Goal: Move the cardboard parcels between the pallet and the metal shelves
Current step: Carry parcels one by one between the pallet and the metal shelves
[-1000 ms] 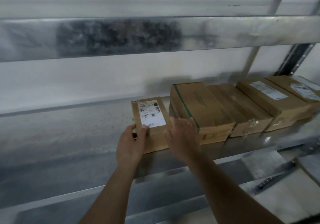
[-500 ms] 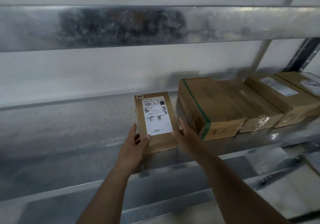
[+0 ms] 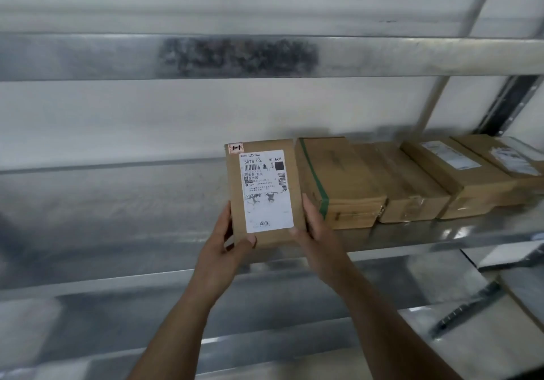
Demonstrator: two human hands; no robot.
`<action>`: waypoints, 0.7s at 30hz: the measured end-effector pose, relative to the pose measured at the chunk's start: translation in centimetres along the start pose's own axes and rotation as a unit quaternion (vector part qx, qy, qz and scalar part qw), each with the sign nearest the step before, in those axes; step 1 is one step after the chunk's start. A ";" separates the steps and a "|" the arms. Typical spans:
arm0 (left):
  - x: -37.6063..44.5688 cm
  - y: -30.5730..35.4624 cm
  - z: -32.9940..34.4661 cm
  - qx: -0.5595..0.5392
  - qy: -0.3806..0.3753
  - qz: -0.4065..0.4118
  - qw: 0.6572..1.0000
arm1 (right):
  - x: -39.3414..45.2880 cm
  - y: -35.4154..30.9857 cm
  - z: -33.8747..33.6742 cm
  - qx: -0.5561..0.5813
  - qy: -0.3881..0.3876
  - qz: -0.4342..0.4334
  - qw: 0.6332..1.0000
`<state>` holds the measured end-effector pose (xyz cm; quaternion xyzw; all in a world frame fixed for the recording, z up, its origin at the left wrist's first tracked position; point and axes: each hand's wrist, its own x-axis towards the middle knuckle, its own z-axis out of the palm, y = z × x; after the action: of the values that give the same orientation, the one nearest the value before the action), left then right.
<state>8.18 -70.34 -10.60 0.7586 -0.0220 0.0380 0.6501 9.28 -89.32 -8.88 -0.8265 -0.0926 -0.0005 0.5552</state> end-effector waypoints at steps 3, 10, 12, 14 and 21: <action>-1.1 1.6 2.4 0.007 -0.012 0.027 1.000 | -1.8 0.2 -2.4 0.011 0.024 -0.013 1.000; -3.3 4.5 8.7 0.026 -0.057 0.059 0.996 | -6.5 0.9 -8.8 0.024 0.073 -0.010 0.997; -3.9 4.8 10.9 0.020 -0.072 0.061 0.995 | -8.0 1.3 -10.5 0.014 0.093 -0.008 0.995; -4.5 5.1 13.2 0.022 -0.090 0.061 0.994 | -9.7 2.0 -12.4 0.004 0.118 0.002 0.993; -6.4 6.2 22.9 0.029 -0.167 0.055 0.984 | -16.1 4.9 -20.0 0.023 0.185 -0.011 0.982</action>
<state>2.02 -94.04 -8.57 0.7705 -0.1704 -0.0531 0.6120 -3.79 -111.94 -7.35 -0.7981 0.0023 -0.1577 0.5814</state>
